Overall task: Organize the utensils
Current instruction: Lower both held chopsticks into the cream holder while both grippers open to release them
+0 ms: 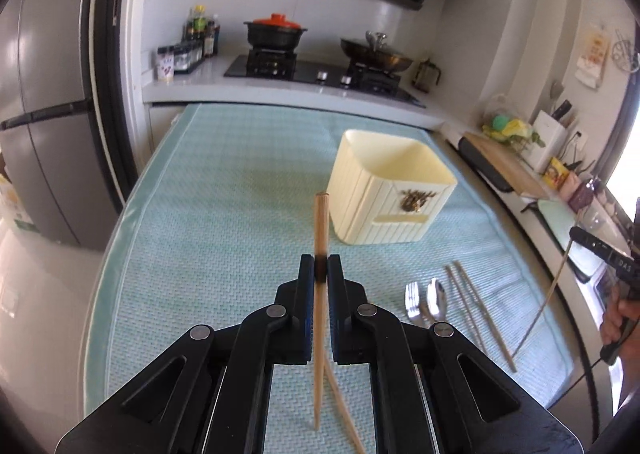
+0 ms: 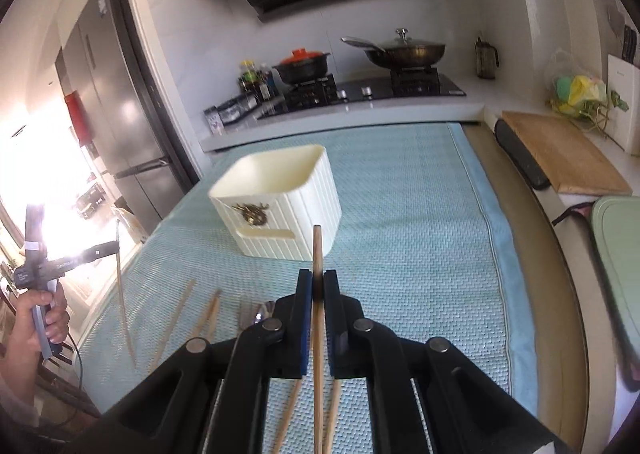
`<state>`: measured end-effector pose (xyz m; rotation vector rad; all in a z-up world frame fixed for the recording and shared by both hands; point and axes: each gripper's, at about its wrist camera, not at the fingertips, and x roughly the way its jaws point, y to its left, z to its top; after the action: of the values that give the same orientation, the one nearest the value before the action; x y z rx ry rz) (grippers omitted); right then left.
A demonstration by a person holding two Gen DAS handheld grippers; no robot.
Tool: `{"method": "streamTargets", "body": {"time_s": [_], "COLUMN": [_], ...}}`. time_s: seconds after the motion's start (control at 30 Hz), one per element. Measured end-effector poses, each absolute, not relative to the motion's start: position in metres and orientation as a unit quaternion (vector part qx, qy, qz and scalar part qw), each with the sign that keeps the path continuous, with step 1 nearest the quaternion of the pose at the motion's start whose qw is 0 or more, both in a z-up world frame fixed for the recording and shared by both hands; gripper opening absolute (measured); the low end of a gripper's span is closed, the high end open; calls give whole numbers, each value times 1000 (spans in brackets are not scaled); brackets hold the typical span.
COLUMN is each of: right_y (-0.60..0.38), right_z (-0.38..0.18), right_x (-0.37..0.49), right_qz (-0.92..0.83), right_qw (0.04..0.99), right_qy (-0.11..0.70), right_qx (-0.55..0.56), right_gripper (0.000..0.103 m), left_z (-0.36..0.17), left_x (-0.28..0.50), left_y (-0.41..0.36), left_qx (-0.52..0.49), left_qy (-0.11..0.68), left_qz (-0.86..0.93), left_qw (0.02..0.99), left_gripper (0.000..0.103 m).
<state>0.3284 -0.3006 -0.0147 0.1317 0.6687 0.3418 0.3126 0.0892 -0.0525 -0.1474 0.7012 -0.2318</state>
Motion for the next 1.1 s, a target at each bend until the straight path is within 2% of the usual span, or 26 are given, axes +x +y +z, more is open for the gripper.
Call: {"method": "streamTargets", "body": {"time_s": [0.23, 0.47, 0.9, 1.1], "right_y": [-284, -275, -249, -228], "right_z": [24, 48, 108, 111], "right_x": [277, 282, 369, 429], "right_qz": [162, 156, 154, 149], "right_qw": [952, 964, 975, 978], "right_qy": [254, 212, 150, 132], "right_qx": [45, 43, 57, 61], "right_gripper": [6, 6, 6, 6], "left_z": [-13, 15, 97, 90], "left_x": [302, 317, 402, 465], "left_y": [89, 83, 72, 51], "left_qx": [-90, -109, -137, -145], "left_qy": [292, 267, 206, 208], "left_qz": [-142, -167, -176, -163], "left_qw": [941, 943, 953, 953], "left_gripper": [4, 4, 4, 4]}}
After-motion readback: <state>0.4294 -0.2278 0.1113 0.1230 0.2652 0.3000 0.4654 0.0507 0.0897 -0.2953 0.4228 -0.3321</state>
